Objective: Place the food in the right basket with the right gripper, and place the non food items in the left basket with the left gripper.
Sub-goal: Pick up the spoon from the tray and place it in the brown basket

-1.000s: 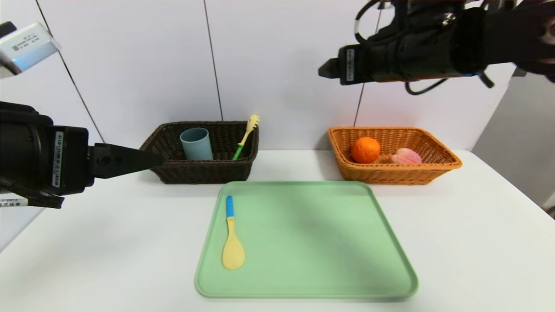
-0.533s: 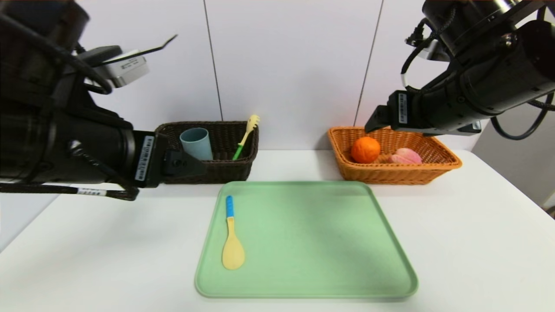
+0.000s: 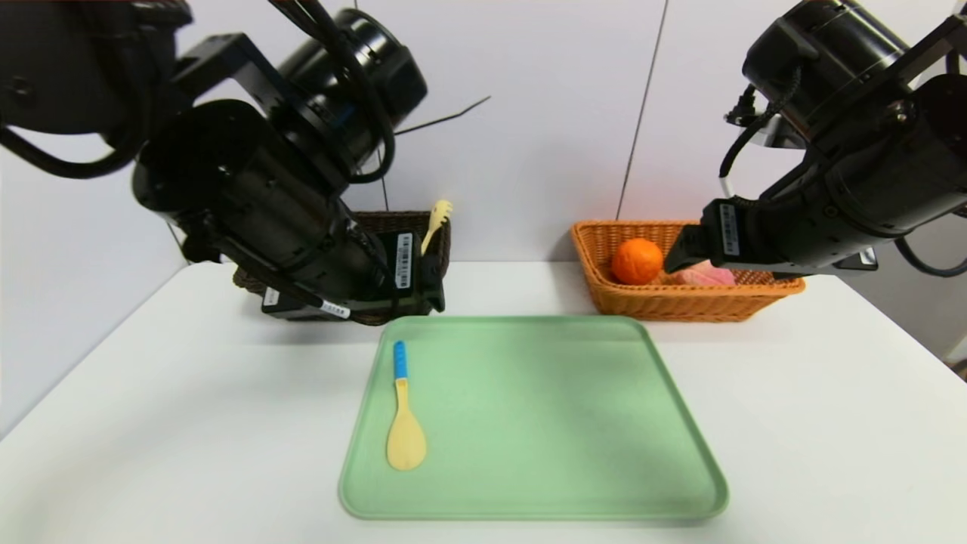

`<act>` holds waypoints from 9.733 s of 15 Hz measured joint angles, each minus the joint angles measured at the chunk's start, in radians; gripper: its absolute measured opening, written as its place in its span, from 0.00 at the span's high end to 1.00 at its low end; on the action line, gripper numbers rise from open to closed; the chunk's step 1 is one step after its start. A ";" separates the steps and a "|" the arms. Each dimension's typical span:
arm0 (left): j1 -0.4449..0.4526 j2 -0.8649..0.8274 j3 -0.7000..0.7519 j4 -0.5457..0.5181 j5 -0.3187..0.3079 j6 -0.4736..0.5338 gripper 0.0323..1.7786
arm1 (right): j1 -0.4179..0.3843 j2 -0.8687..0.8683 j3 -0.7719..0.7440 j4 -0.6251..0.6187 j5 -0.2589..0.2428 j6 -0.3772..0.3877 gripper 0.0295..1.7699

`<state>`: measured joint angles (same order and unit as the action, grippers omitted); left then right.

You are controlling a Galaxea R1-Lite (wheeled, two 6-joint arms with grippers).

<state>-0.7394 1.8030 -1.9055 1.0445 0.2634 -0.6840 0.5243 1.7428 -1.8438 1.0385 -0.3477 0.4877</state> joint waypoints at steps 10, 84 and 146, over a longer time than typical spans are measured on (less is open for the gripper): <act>0.002 0.188 -0.011 0.028 -0.004 -0.108 0.05 | -0.008 -0.003 0.027 -0.003 -0.001 0.002 0.04; -0.025 0.231 -0.033 -0.014 -0.028 -0.098 0.94 | 0.045 -0.010 0.032 -0.006 -0.003 0.002 0.03; 0.695 0.203 0.564 -1.499 -0.206 0.459 0.50 | 0.071 -0.045 0.058 -0.002 -0.006 0.016 0.03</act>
<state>-0.0447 2.0055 -1.3413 -0.4545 0.0572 -0.2251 0.5951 1.6977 -1.7857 1.0366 -0.3536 0.5032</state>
